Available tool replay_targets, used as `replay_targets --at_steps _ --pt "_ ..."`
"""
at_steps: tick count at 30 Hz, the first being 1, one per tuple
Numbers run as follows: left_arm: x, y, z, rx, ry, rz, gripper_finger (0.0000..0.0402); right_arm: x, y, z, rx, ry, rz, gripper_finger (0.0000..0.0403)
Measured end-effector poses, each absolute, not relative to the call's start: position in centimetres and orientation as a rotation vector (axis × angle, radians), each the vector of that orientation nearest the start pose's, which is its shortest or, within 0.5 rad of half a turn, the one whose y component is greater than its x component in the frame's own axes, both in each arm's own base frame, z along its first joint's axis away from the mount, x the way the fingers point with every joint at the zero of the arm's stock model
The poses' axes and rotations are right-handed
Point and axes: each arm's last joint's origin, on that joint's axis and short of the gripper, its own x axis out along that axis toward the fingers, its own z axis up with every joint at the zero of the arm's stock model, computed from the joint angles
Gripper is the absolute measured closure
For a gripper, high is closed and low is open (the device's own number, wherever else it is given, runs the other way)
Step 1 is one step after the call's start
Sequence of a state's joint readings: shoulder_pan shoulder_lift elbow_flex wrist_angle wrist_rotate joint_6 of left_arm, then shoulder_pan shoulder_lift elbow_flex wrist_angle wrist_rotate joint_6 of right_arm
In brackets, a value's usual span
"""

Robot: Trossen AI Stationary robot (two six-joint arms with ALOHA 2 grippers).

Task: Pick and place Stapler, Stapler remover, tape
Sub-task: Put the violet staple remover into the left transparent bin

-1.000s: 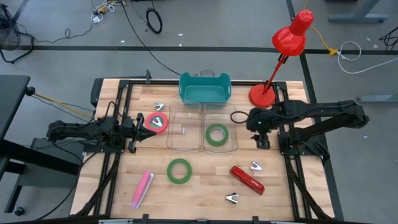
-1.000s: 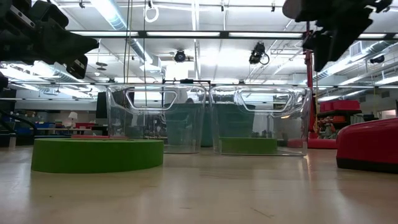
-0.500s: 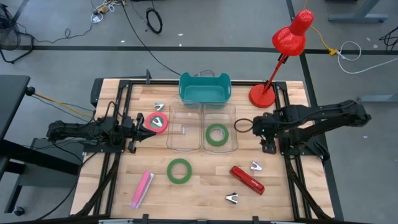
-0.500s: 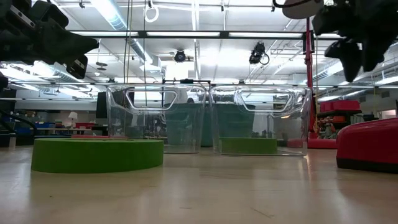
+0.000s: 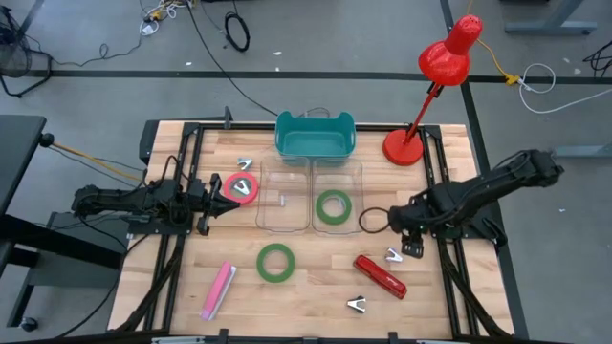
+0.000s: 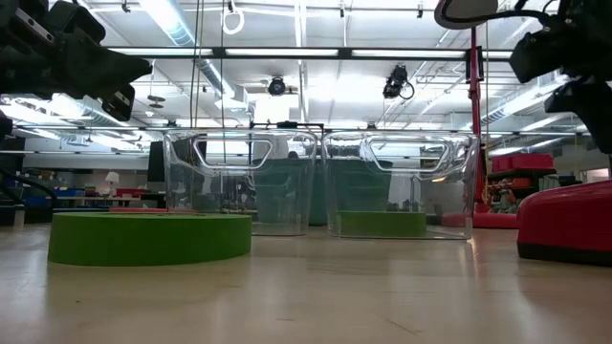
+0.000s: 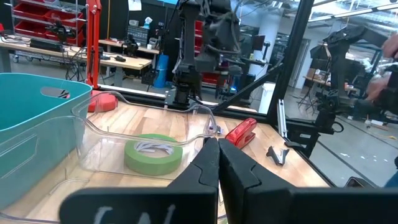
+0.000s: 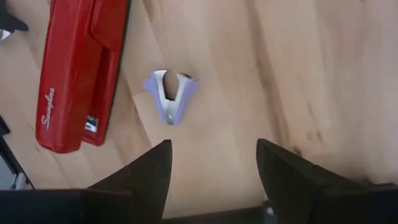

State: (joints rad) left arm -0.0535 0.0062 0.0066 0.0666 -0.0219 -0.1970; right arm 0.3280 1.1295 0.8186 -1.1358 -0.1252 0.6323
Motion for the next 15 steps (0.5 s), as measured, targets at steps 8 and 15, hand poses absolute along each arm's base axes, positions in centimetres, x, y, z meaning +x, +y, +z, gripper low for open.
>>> replay_targets --at_steps 8,15 --pt "9.7 -0.5 17.2 -0.199 -0.064 -0.039 0.0399 16.2 8.0 21.6 0.325 1.414 0.032 0.017" --pt "9.7 -0.5 17.2 -0.199 -0.063 -0.038 0.0399 16.0 9.1 21.2 0.272 1.34 0.016 0.017"
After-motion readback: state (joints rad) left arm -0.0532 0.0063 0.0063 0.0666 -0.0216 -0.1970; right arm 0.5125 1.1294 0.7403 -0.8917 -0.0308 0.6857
